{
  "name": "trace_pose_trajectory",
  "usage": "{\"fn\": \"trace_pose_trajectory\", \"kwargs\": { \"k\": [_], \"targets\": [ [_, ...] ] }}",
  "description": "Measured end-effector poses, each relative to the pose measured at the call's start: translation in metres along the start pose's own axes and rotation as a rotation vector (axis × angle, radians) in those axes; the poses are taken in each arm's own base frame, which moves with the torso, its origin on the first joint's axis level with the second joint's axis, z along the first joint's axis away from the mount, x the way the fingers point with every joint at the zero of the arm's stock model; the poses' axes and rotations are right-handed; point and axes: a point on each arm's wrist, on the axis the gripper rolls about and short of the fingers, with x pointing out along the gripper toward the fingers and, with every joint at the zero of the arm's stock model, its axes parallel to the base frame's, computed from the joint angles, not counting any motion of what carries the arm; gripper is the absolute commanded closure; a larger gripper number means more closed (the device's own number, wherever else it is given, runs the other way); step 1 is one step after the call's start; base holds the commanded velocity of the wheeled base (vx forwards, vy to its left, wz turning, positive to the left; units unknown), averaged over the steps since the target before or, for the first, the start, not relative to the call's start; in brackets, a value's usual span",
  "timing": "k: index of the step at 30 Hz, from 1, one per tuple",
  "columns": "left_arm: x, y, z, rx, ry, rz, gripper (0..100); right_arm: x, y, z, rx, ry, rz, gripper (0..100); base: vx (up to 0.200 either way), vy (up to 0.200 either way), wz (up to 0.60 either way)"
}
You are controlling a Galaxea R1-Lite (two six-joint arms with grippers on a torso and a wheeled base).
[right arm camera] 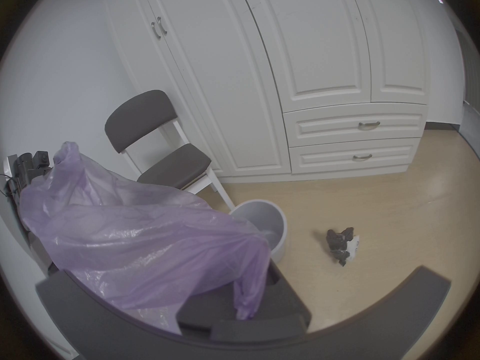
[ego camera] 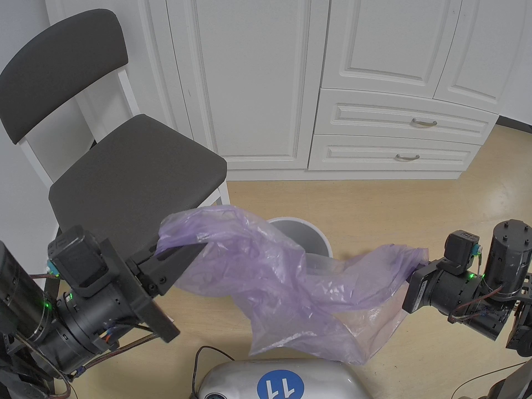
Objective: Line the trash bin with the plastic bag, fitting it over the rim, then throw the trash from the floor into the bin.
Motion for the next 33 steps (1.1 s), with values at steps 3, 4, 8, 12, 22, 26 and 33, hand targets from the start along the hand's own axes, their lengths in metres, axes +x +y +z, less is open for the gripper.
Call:
{"fn": "trace_pose_trajectory", "kwargs": {
  "k": [3, 4, 8, 12, 22, 26, 33],
  "targets": [
    [0.007, 0.002, -0.005, 0.038, 0.013, 0.072, 100, 0.000, -0.001, 0.001, -0.031, -0.004, -0.051, 100, 0.000, 0.000, 0.00],
    [0.009, 0.003, -0.006, 0.051, 0.018, 0.090, 100, 0.000, -0.001, 0.001, -0.042, -0.005, -0.072, 100, 0.000, 0.000, 0.00],
    [0.016, 0.004, -0.013, 0.098, 0.041, 0.150, 100, 0.000, -0.002, 0.003, -0.089, -0.007, -0.163, 100, 0.000, 0.000, 0.00],
    [0.021, 0.005, -0.018, 0.119, 0.062, 0.182, 100, -0.001, -0.002, 0.006, -0.132, -0.015, -0.229, 100, 0.000, 0.000, 0.00],
    [0.031, 0.007, -0.039, 0.128, 0.138, 0.183, 100, -0.004, -0.007, 0.002, -0.257, -0.002, -0.347, 100, 0.000, 0.000, 0.00],
    [0.031, 0.008, -0.046, 0.130, 0.171, 0.184, 100, -0.006, -0.009, -0.003, -0.285, 0.017, -0.352, 100, 0.000, 0.000, 0.00],
    [0.027, 0.009, -0.054, 0.136, 0.211, 0.169, 100, -0.008, -0.013, -0.011, -0.327, 0.049, -0.350, 100, 0.000, 0.000, 0.00]
  ]
}}
